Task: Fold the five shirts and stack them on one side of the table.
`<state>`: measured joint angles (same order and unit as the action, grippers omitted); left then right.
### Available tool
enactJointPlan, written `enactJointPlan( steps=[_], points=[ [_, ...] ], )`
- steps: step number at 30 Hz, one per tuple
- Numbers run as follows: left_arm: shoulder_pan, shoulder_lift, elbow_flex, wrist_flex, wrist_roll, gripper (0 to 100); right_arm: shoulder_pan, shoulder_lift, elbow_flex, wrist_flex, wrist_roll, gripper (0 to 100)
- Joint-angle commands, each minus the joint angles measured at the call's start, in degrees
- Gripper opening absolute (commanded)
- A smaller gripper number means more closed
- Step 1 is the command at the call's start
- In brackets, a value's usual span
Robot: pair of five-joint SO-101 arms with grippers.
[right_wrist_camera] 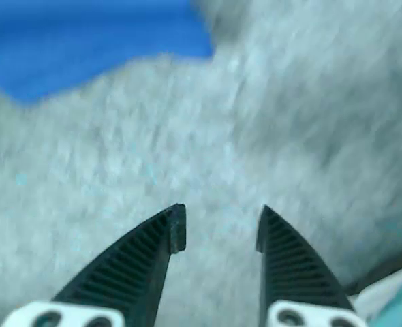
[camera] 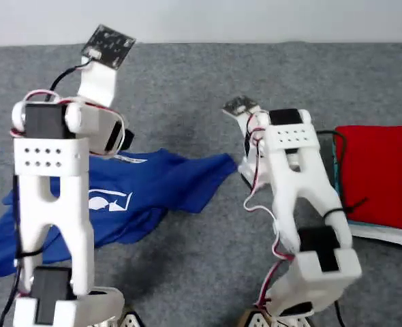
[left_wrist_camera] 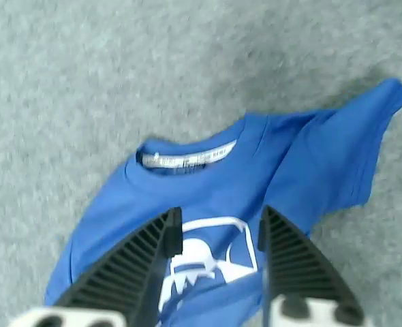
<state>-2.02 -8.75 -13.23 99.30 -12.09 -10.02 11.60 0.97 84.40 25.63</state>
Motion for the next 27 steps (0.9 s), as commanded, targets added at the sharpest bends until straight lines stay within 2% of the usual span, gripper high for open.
enactJointPlan(
  steps=[1,6,15,27],
  points=[
    [-1.5,-5.0,2.9,0.7,0.6,19,-2.0,6.4,-10.3,-1.6,-1.0,19.4],
    [-3.0,-8.4,9.3,-3.2,0.4,14,-5.1,18.3,-23.7,1.1,-1.0,19.4],
    [-3.1,-10.3,15.7,-4.7,0.4,13,-8.7,34.2,-45.8,9.5,-1.1,19.4],
    [-3.0,-9.8,16.7,-5.9,0.5,13,-10.3,46.5,-59.6,13.3,-0.9,18.9]
  ],
)
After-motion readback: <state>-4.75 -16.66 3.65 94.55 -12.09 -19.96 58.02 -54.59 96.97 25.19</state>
